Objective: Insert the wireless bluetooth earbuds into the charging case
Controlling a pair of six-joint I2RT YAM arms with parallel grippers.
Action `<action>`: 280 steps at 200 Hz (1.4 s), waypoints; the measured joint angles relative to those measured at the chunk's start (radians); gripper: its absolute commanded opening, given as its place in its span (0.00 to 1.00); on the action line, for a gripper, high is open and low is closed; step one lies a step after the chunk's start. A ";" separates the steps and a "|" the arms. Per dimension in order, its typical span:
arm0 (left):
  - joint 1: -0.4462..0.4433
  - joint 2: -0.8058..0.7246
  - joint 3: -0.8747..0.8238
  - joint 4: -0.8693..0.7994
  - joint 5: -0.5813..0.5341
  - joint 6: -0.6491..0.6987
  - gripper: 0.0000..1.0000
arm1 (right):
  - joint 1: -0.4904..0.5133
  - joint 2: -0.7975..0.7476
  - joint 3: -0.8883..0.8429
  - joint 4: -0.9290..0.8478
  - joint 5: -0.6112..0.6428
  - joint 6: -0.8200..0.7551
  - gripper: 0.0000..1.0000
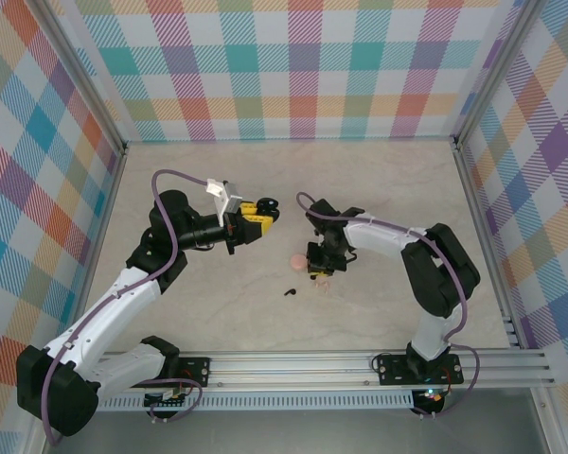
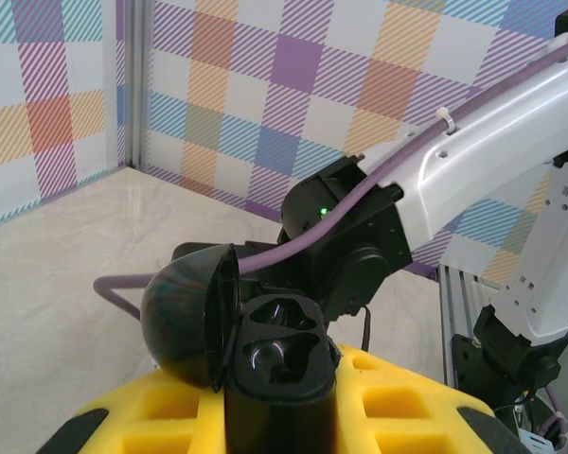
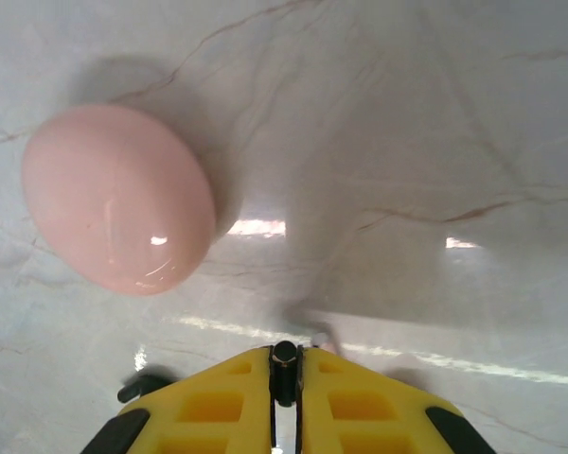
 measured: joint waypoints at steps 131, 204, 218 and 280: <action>0.000 0.000 0.000 0.000 -0.001 0.000 0.16 | -0.318 -0.064 -0.111 0.049 0.023 -0.027 0.22; 0.000 0.000 0.000 0.000 -0.007 0.000 0.16 | -0.327 -0.067 -0.114 0.002 0.079 -0.138 0.38; 0.000 0.000 0.000 0.000 -0.007 0.000 0.16 | -0.327 -0.068 -0.081 -0.022 0.097 -0.183 0.38; 0.000 0.002 0.000 0.000 -0.007 0.000 0.16 | -0.327 -0.057 0.039 -0.069 0.077 -0.364 0.25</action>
